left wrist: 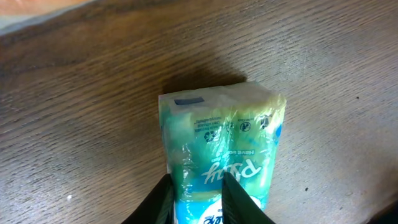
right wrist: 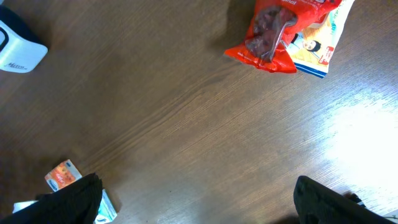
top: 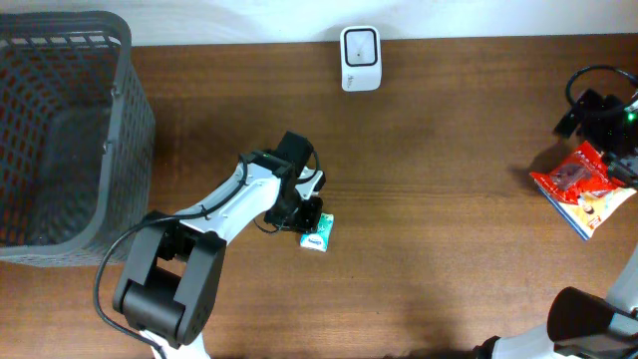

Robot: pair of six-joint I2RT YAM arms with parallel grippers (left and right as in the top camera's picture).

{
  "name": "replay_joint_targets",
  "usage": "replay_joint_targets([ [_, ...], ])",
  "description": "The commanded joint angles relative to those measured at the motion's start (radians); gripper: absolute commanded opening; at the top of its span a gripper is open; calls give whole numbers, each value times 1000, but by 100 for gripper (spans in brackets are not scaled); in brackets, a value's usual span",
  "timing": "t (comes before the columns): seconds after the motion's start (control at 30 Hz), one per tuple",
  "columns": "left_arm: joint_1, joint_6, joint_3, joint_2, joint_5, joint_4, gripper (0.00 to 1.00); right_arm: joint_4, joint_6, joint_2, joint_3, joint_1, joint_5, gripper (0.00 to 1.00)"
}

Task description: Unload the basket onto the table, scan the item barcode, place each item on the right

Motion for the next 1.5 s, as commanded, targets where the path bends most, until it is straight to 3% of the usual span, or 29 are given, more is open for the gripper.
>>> replay_joint_targets([
  [0.0, 1, 2, -18, 25, 23, 10, 19, -6, -3, 6, -6, 6, -6, 98],
  [0.07, 1, 2, -18, 26, 23, 10, 3, -6, -3, 6, -6, 6, -6, 98],
  [0.1, 1, 2, -17, 26, 23, 10, 0, -6, -3, 6, -6, 6, -6, 98],
  [0.33, 1, 3, 69, 24, 17, -3, 0, -6, -3, 6, -6, 6, -5, 98],
  [0.43, -4, 10, 180, 24, -64, -39, 0, -6, -4, 6, -6, 6, 0, 98],
  [0.6, -97, 36, 350, 24, -444, -84, 0, -2, -52, 6, -6, 6, 2, 98],
  [0.8, -241, 36, 360, 47, -929, 52, 0, 5, -56, 6, -6, 6, 5, 98],
  [1.0, -314, 47, 359, 138, -962, 149, 0, 21, -56, 6, -6, 5, 102, 98],
  [1.2, -385, 167, 359, 238, -977, 182, 0, 74, -55, 6, -6, 5, 112, 98],
  [1.47, -442, 166, 359, 246, -996, 185, 4, 93, -55, 6, -6, 5, 167, 98],
])
